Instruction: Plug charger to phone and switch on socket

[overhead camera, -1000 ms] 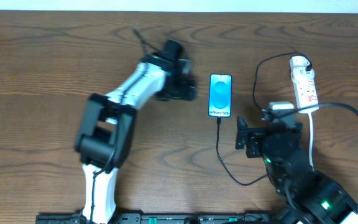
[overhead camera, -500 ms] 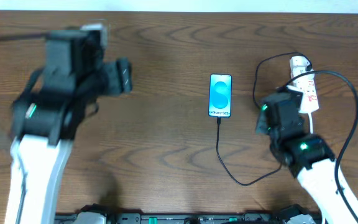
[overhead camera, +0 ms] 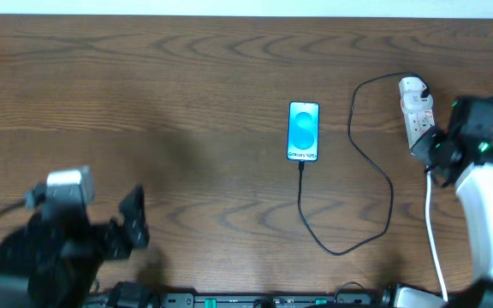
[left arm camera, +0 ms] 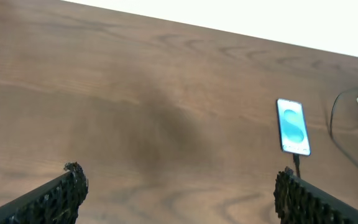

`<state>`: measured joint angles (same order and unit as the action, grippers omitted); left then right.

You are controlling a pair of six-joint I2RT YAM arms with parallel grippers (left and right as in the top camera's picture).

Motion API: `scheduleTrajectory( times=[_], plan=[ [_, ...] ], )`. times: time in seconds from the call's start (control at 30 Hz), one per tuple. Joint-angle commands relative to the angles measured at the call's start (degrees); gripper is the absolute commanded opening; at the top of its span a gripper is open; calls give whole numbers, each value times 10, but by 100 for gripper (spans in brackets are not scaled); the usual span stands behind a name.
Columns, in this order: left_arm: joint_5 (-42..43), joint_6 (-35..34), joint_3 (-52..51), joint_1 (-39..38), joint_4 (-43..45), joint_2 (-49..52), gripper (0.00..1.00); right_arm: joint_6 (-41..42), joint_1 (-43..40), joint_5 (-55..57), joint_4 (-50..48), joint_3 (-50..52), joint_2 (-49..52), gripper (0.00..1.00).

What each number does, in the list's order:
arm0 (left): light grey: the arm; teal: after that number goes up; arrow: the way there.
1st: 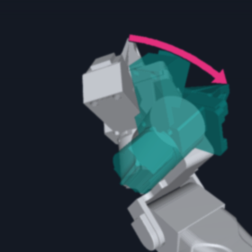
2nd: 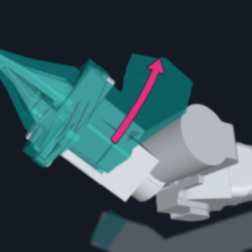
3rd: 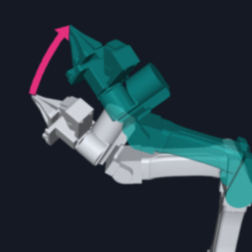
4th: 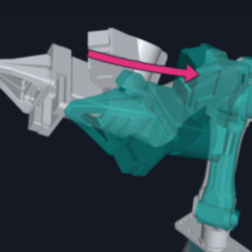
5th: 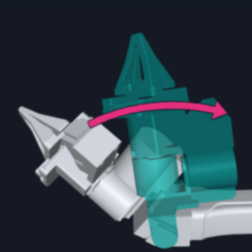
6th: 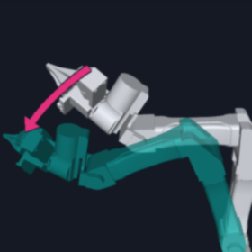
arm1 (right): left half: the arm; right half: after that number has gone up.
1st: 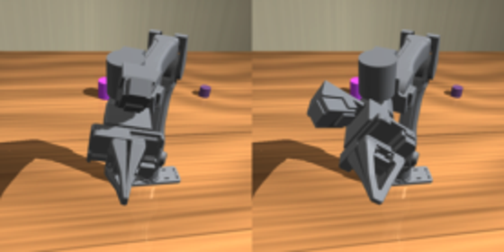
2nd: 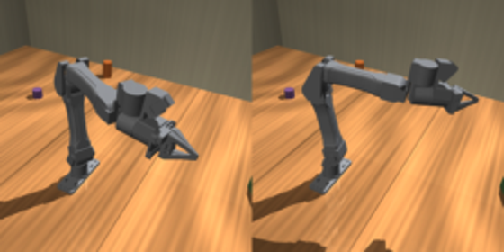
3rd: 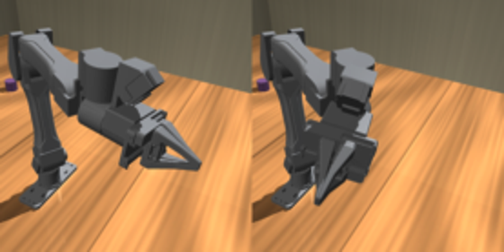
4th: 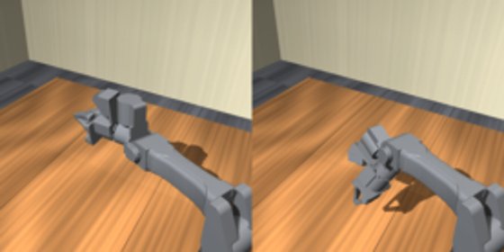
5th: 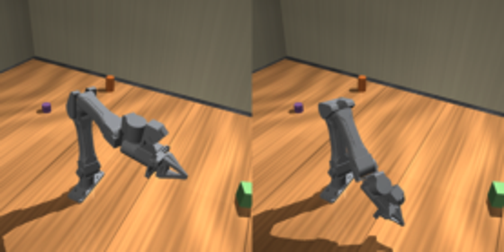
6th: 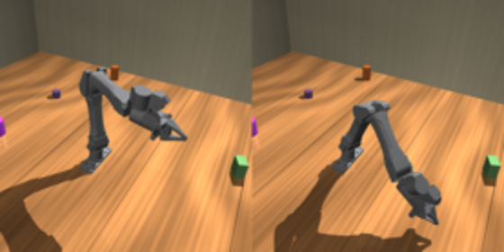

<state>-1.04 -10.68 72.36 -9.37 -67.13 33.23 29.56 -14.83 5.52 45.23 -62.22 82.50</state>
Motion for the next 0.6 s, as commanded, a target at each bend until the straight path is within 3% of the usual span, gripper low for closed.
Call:
scheduleTrajectory(
  times=[0.0, 0.37, 0.57],
  plan=[
    [-18, -5, -7, 2, -30, -24, 98, 2, -26, -16, 19, -79, 71, 1],
    [-18, -5, -7, 2, -199, -43, 98, 24, -50, -21, 50, -300, 304, 1],
    [-18, -5, -7, 2, -212, -45, 98, 23, -50, -37, 82, -395, 404, 1]
  ],
)
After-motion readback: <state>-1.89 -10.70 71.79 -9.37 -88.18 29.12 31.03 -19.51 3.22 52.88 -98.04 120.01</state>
